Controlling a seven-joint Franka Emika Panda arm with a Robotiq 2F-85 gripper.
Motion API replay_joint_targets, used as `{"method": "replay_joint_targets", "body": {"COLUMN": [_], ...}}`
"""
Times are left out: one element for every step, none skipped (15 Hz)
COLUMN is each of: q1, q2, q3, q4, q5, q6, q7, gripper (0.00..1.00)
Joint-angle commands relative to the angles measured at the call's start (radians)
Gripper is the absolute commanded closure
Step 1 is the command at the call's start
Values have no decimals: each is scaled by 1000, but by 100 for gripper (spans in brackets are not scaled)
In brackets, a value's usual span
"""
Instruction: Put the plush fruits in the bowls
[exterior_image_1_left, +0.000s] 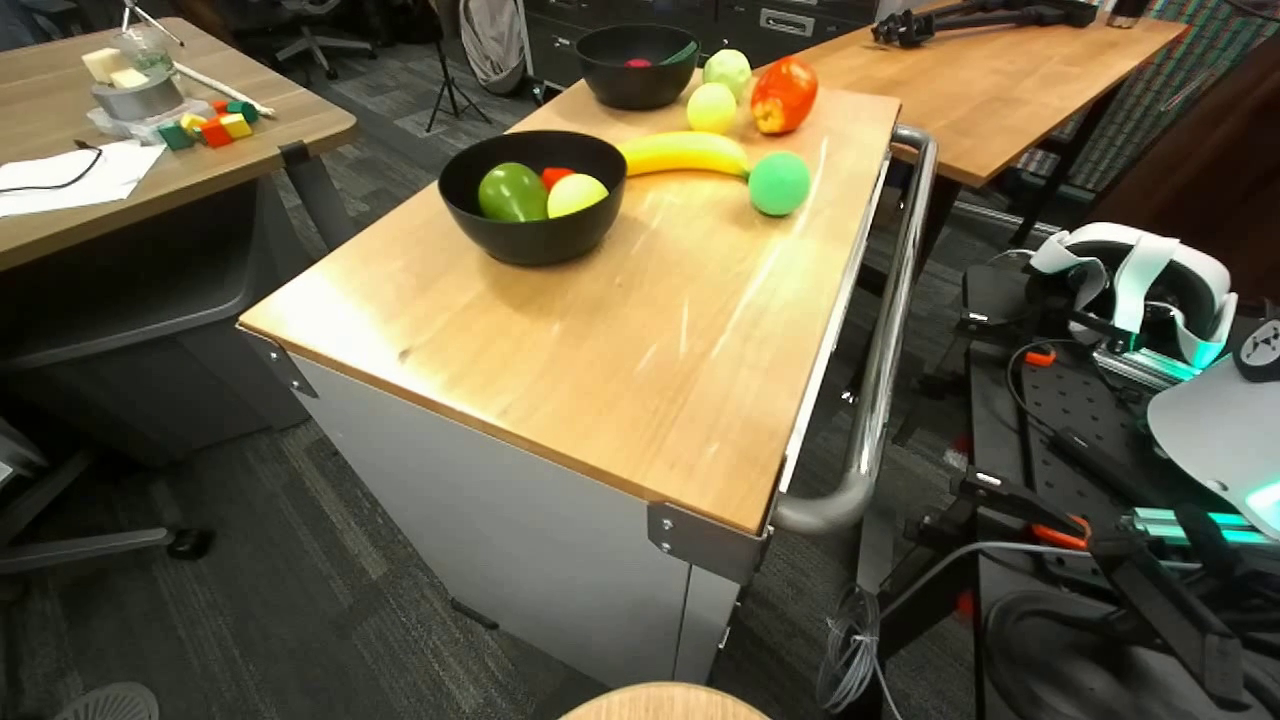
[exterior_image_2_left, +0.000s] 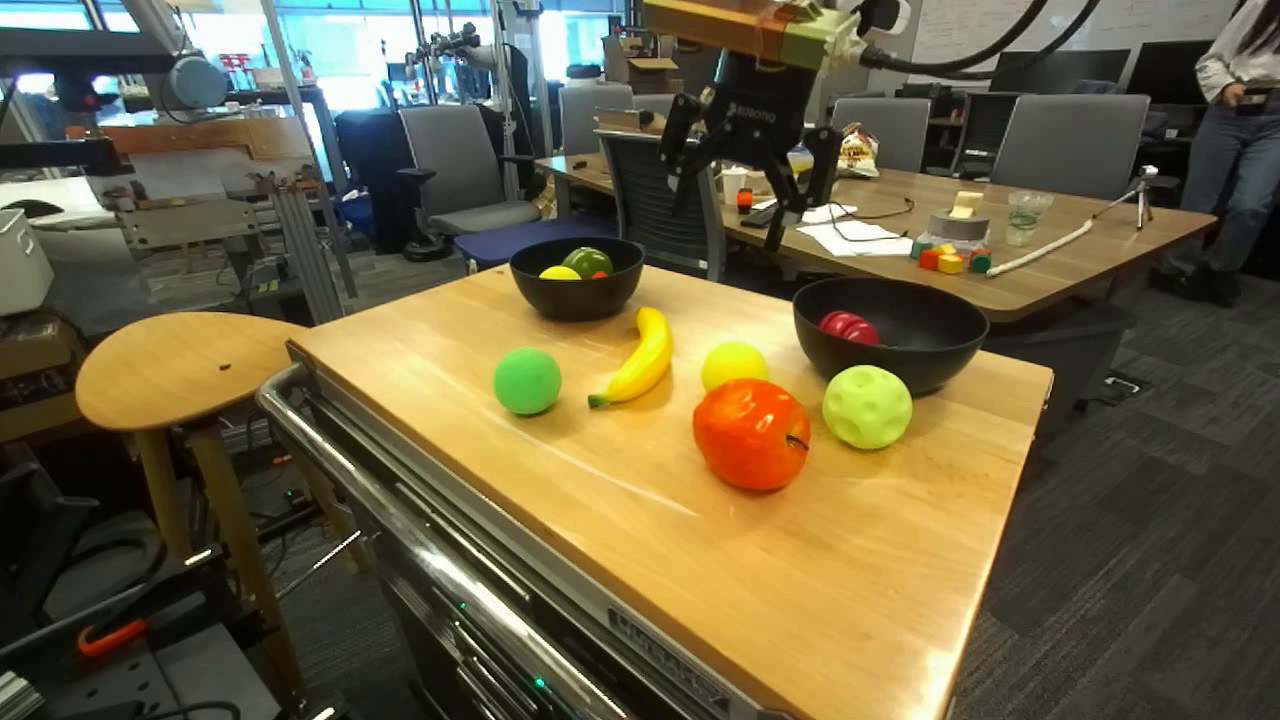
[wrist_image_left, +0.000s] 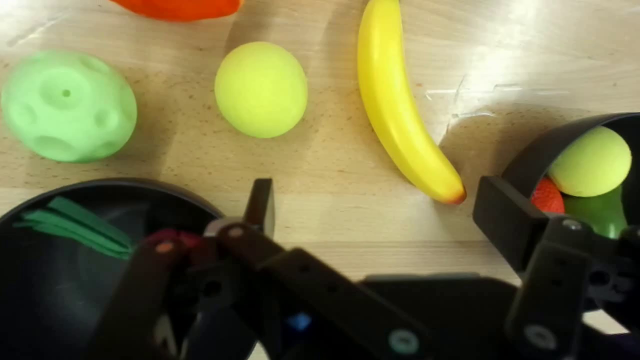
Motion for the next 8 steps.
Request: {"method": "replay_joint_targets", "body": {"q1": [16, 16, 16, 18, 20, 23, 25, 29], "q2": [-17, -19, -20, -24, -27, -29, -30, -32], "q3": [-20, -22, -24, -25, -27, -29, -30, -32], "q4": [-93, -121, -145, -173, -198, -221, -240, -262], "q5": [-19, -20, -21, -24, -28, -34, -39, -49], "q6": [87, 114, 138, 166, 193, 217, 237, 259], "q7": [8, 13, 15, 17, 21, 27, 32, 39], "gripper": [0, 0, 0, 0, 0, 0, 0, 0]}}
